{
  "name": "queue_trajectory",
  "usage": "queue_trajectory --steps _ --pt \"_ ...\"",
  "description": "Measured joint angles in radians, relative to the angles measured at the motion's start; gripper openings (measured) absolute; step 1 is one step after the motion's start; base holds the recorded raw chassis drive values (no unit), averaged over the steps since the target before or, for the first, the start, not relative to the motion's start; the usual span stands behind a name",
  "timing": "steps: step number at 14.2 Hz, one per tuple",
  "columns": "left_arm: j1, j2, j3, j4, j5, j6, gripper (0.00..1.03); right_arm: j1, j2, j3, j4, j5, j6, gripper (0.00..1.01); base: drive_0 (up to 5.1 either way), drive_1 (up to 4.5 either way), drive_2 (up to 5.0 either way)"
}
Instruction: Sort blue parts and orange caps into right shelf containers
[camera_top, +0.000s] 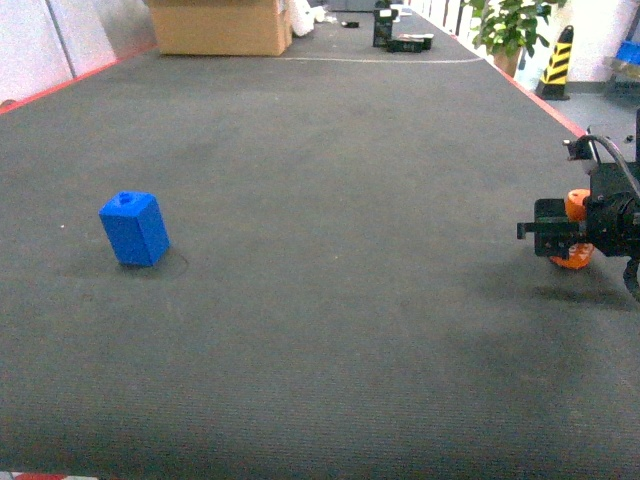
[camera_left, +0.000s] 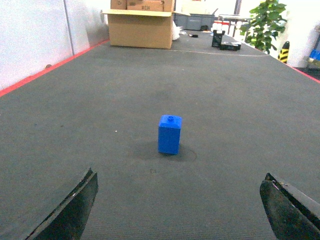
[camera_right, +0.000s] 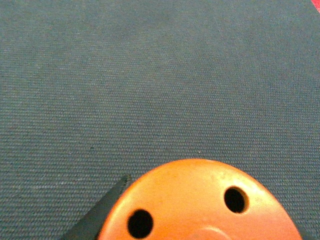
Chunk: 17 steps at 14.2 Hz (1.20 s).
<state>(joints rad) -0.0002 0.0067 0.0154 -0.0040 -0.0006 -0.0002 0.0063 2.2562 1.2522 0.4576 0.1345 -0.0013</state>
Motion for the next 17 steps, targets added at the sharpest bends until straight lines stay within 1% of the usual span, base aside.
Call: queue_trajectory --steps 2,4,5,6,7,8,9,10,11,12,13,14,15,16,17 --pt "0.000 0.000 0.000 0.000 0.000 0.000 0.98 0.000 -0.049 -0.064 0.052 -0.018 0.002 0.44 0.0 0.00 0.0" --pt "0.000 0.000 0.000 0.000 0.000 0.000 0.98 0.001 -0.155 -0.176 0.126 -0.038 0.000 0.44 0.0 0.00 0.0" --pt "0.000 0.000 0.000 -0.001 0.000 0.000 0.98 0.002 -0.246 -0.256 0.175 -0.038 -0.003 0.44 0.0 0.00 0.0" --pt "-0.055 0.051 0.027 -0.075 -0.135 -0.014 0.98 0.008 -0.334 -0.335 0.217 -0.033 -0.010 0.44 0.0 0.00 0.0" --pt "-0.093 0.248 0.087 -0.004 -0.245 -0.026 0.98 0.016 -0.454 -0.444 0.246 -0.038 -0.010 0.44 0.0 0.00 0.0" --pt "-0.041 0.400 0.161 0.093 -0.213 -0.041 0.98 0.023 -0.548 -0.543 0.262 -0.051 -0.009 0.44 0.0 0.00 0.0" --pt "-0.005 0.548 0.240 0.179 -0.152 -0.049 0.98 0.034 -0.602 -0.620 0.280 -0.051 -0.006 0.44 0.0 0.00 0.0" --pt "0.002 0.715 0.318 0.254 -0.090 -0.052 0.98 0.044 -0.661 -0.700 0.276 -0.048 -0.005 0.44 0.0 0.00 0.0" --pt "0.007 0.870 0.381 0.310 -0.036 -0.049 0.98 0.051 -0.725 -0.760 0.258 -0.048 0.005 0.44 0.0 0.00 0.0" --pt "0.010 1.052 0.458 0.344 0.005 -0.049 0.98 0.059 -0.780 -0.792 0.252 -0.046 0.011 0.44 0.0 0.00 0.0" --pt "0.010 1.202 0.528 0.350 0.017 -0.045 0.98 0.060 -0.835 -0.816 0.237 -0.037 0.021 0.43 0.0 0.00 0.0" --pt "0.011 1.490 0.711 0.351 0.057 -0.045 0.98 0.054 -0.890 -0.850 0.203 -0.011 0.036 0.43 0.0 0.00 0.0" --pt "0.002 1.626 0.821 0.329 0.069 -0.043 0.98 0.035 -0.922 -0.871 0.177 0.011 0.039 0.43 0.0 0.00 0.0" --pt "-0.005 1.699 0.883 0.315 0.071 -0.042 0.98 0.031 -0.942 -0.877 0.169 0.032 0.039 0.43 0.0 0.00 0.0" --pt "-0.007 1.770 0.953 0.292 0.069 -0.042 0.98 0.032 -0.970 -0.882 0.151 0.038 0.039 0.43 0.0 0.00 0.0"
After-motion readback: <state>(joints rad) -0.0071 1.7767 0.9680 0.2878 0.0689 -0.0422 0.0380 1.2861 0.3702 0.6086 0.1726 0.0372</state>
